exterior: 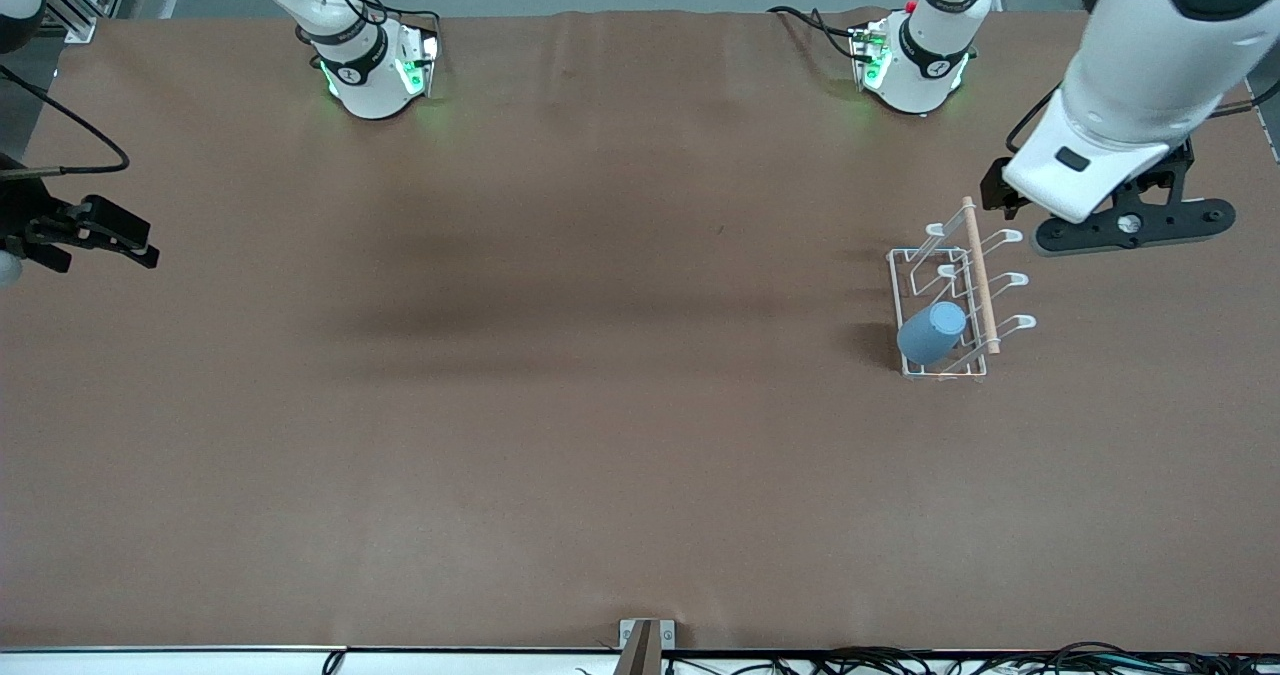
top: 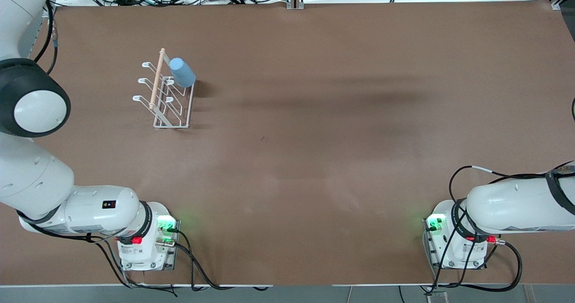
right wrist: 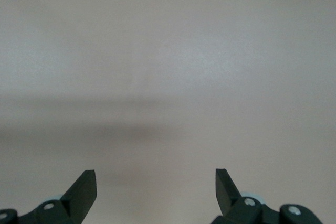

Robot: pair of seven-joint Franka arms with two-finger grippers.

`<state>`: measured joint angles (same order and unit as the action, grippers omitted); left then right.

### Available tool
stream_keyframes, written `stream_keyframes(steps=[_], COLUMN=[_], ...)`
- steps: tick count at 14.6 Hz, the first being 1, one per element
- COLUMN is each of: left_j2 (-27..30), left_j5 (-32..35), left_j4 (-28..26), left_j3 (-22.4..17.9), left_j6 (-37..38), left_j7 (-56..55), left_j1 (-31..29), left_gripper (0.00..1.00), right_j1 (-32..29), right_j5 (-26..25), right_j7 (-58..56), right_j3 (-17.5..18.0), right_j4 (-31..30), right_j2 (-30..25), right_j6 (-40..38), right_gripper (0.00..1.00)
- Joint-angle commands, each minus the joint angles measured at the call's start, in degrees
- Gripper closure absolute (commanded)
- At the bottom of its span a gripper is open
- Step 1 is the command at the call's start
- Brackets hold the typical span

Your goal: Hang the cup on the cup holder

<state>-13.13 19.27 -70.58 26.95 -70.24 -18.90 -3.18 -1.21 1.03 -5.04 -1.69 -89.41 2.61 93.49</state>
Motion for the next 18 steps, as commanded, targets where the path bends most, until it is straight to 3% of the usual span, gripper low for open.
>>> stream_keyframes(steps=[1,7,10,13,18], left_j2=[4.9,10.0,14.6,16.6,20.7], left_j5=[-6.6,-16.2,-18.2,-19.3,-20.2], left_j4=[-1.6,-7.5,-14.7,-17.8,-24.8], left_j3=[-1.8,-13.7,-16.4,-18.9,-19.5], left_j6=[-4.2,-7.3,-11.0,-11.1,-15.4], left_j7=[0.4,0.4,4.0,8.2,12.0], left_j1=[-2.3,1.9,2.0,1.9,1.9], left_gripper=[0.0,0.0,0.0,0.0,0.0], right_j1=[0.2,0.2,0.3,0.2,0.3], right_j5=[0.5,0.5,0.5,0.5,0.5], right_j7=[0.9,0.9,0.9,0.9,0.9], right_j3=[-0.1,-0.1,-0.1,-0.1,-0.1], right_j4=[0.1,0.1,0.1,0.1,0.1], right_j2=[-0.5,-0.5,-0.5,-0.5,-0.5], right_j6=[-0.7,-0.6,-0.6,-0.6,-0.5], right_gripper=[0.0,0.0,0.0,0.0,0.0])
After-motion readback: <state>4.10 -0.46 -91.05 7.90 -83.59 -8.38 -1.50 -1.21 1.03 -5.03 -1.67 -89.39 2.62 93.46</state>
